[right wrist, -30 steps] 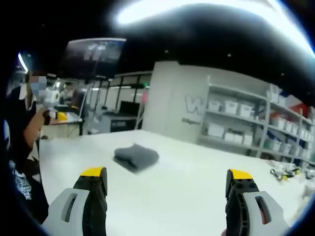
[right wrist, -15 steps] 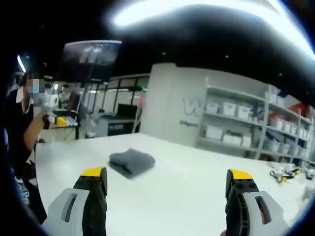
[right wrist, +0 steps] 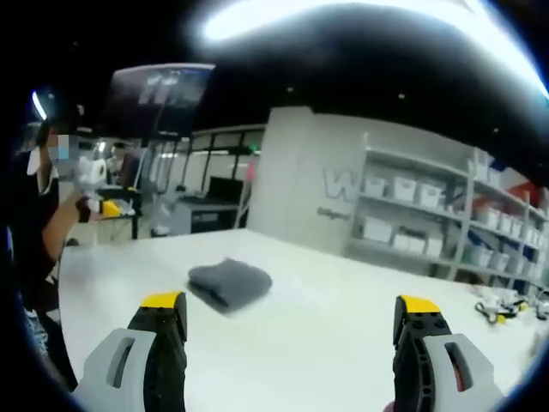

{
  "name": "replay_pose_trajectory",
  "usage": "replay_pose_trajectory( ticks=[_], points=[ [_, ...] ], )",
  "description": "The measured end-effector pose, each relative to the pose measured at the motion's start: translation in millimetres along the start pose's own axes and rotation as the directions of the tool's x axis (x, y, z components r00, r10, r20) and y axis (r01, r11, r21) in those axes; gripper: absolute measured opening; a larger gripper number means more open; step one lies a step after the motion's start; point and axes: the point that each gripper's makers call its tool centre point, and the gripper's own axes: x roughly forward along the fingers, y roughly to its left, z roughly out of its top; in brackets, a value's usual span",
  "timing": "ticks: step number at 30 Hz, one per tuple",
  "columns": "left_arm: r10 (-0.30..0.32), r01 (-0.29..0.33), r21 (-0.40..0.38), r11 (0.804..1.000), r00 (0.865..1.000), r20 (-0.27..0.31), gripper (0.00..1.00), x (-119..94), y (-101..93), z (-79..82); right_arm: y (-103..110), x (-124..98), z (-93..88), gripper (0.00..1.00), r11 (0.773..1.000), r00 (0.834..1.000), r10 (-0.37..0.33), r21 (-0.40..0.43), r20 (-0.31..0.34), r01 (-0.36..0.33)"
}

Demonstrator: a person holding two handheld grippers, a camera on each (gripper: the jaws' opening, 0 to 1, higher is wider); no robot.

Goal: Open the folded towel by lifting each exposed corner and separating the folded layers until the towel lies flat within the target outline without major curled edges

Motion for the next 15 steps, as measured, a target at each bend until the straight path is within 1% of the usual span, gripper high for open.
replay_pose_trajectory(
  ticks=[5,9,15],
  points=[
    [-0.006,0.006,-0.002,1.0,1.0,-0.016,1.0,11.3,1.8,-2.8,0.8,9.8,3.3,1.0,1.0,1.0,0.009,0.002,0.002,-0.009],
    [-0.011,0.011,0.002,1.0,1.0,-0.014,1.0,17.8,2.0,0.0,-2.0,17.7,8.0,1.0,1.0,1.0,0.003,0.002,0.008,-0.003],
    [-0.01,0.011,0.02,1.0,0.999,-0.032,1.0,25.5,5.6,-2.6,2.9,26.1,11.9,1.0,1.0,1.0,0.02,-0.017,0.002,-0.02]
  ],
)
